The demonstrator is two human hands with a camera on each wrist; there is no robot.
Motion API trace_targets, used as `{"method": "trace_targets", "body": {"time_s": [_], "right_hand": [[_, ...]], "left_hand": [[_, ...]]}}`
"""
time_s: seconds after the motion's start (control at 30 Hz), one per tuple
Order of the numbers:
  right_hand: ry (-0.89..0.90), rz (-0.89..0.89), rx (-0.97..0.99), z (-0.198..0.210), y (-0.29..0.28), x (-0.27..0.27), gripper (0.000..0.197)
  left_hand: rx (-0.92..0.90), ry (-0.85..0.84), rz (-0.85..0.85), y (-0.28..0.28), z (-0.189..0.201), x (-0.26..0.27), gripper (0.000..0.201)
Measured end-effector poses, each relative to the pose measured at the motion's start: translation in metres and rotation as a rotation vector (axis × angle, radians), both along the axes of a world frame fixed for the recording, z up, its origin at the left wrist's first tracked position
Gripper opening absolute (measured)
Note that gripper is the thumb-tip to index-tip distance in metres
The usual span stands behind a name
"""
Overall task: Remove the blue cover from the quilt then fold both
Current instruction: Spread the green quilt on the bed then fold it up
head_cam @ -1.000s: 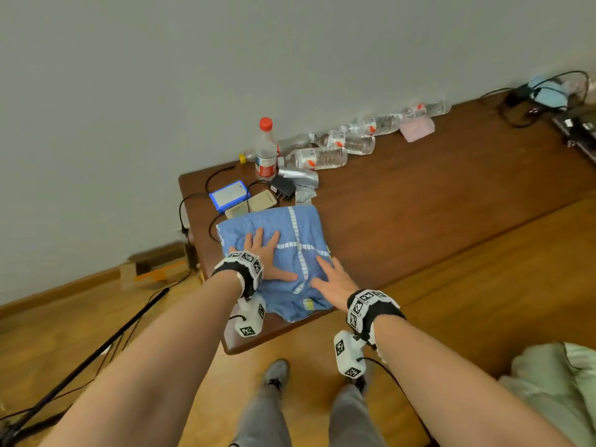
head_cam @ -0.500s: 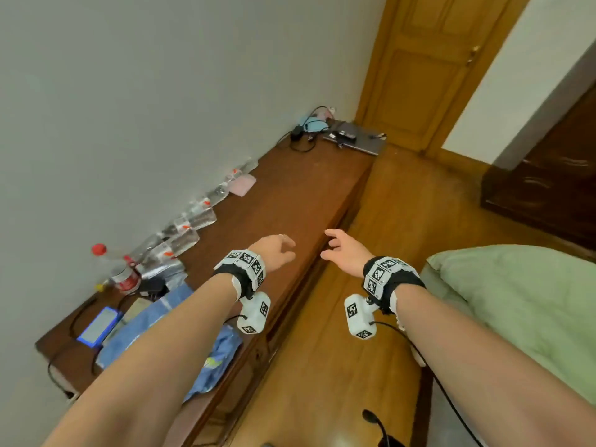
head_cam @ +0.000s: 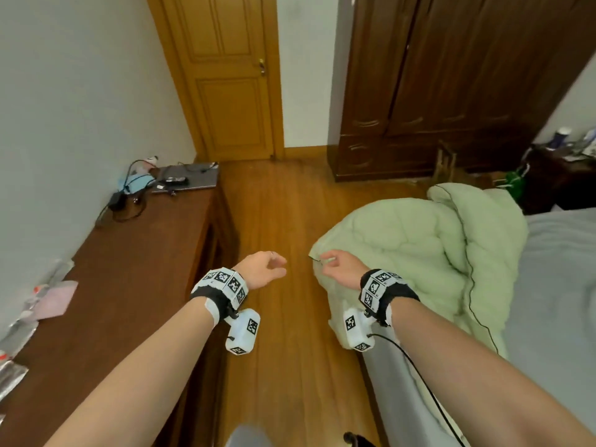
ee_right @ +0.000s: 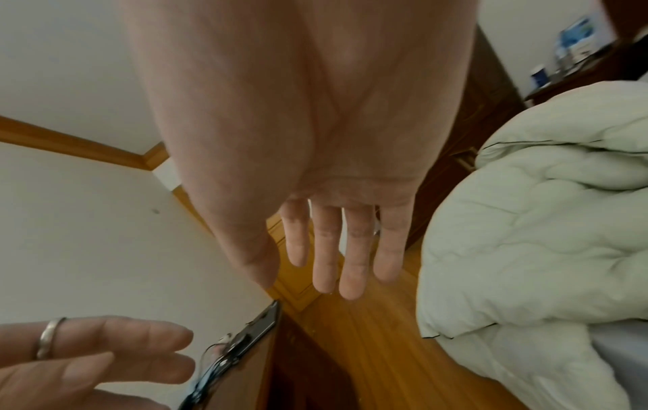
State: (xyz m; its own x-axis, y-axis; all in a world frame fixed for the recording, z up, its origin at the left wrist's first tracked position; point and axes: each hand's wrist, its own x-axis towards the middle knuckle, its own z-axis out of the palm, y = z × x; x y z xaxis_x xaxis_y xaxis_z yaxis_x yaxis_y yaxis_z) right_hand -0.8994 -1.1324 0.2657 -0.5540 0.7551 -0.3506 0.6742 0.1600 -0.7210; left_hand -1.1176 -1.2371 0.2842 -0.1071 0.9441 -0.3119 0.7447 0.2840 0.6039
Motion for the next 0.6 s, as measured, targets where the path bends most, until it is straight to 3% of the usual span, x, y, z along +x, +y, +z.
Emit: {"method": "trace_targets", "body": {"time_s": [0.17, 0.37, 0.5, 0.6], "right_hand": [[-0.006, -0.167, -0.054, -0.03, 0.075, 0.0, 0.045], [-0.028, -0.356, -0.11, -0.053, 0.171, -0.056, 0.044], [-0.077, -0.427, -0.173, -0.042, 0.205, -0.082, 0.042], [-0.055, -0.56, -0.164, -0.021, 0.234, -0.07, 0.037]], "left_hand": [[-0.035, 0.012, -0.119, 0.105, -0.029, -0.018, 0.037], [-0.052, -0.003, -0.256, 0.235, -0.054, -0.078, 0.039], [-0.131, 0.04, -0.38, 0.31, -0.054, -0.103, 0.039], [-0.099, 0.069, -0.481, 0.378, -0.048, -0.094, 0.038]]}}
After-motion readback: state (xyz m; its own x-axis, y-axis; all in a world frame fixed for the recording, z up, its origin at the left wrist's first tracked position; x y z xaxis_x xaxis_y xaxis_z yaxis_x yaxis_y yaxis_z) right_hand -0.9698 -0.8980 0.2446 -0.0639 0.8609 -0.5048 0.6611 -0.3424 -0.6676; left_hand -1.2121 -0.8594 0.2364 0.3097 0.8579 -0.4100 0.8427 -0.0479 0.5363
